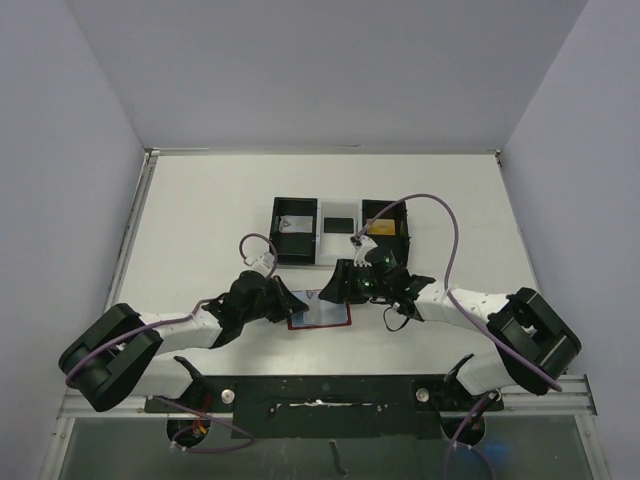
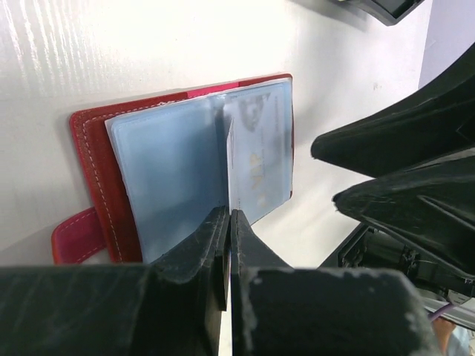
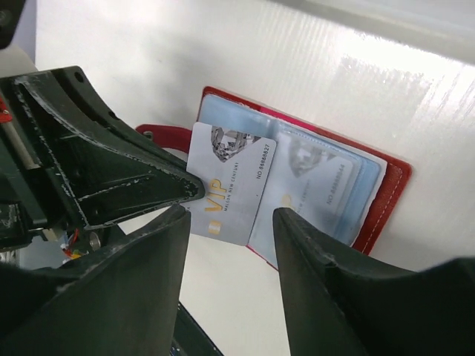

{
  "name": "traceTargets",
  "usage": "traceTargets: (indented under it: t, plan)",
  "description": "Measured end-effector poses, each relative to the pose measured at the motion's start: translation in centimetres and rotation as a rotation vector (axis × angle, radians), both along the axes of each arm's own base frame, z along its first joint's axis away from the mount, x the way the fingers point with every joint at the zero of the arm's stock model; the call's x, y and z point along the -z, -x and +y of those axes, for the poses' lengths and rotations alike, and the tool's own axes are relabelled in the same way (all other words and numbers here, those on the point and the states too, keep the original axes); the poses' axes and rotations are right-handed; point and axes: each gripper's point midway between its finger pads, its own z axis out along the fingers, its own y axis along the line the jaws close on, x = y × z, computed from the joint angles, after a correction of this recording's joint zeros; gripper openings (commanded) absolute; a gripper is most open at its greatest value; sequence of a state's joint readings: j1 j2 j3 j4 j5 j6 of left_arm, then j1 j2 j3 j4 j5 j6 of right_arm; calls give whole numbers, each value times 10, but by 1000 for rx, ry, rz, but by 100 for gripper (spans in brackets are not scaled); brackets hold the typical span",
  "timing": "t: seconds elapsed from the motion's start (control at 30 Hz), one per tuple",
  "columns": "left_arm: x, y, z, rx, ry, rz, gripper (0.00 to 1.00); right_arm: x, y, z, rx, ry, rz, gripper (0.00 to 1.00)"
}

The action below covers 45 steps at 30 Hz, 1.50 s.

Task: Take the credit cards out of the card holder

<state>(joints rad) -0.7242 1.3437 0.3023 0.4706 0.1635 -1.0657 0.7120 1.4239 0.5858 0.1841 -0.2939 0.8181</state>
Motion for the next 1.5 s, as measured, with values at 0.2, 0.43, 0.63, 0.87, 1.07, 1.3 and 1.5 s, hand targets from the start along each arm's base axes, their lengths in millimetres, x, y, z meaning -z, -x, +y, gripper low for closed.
traceTargets:
  t: [0.2,0.43,0.63,0.87,1.07,1.3,1.5]
  plan:
    - [-10,-1,7,-6,-18,-38,0,-23,-10,-5,24,-24,-84,61]
    - [-20,-2,10,3,-24,-82,0,-40,-18,-25,97,-39,-177,68]
    - [-48,-5,10,16,14,-184,0,-39,-13,-44,135,-53,-276,72]
    - [-74,-9,10,25,49,-286,0,-56,-23,-54,158,-83,-338,77]
    - [-88,-15,10,20,88,-332,0,-77,-28,-51,126,-176,-369,77]
    - [-114,-27,13,7,217,-364,0,-90,-15,-35,4,-277,-368,71]
    - [-122,-20,7,57,290,-363,0,-94,-15,-33,-31,-336,-337,64]
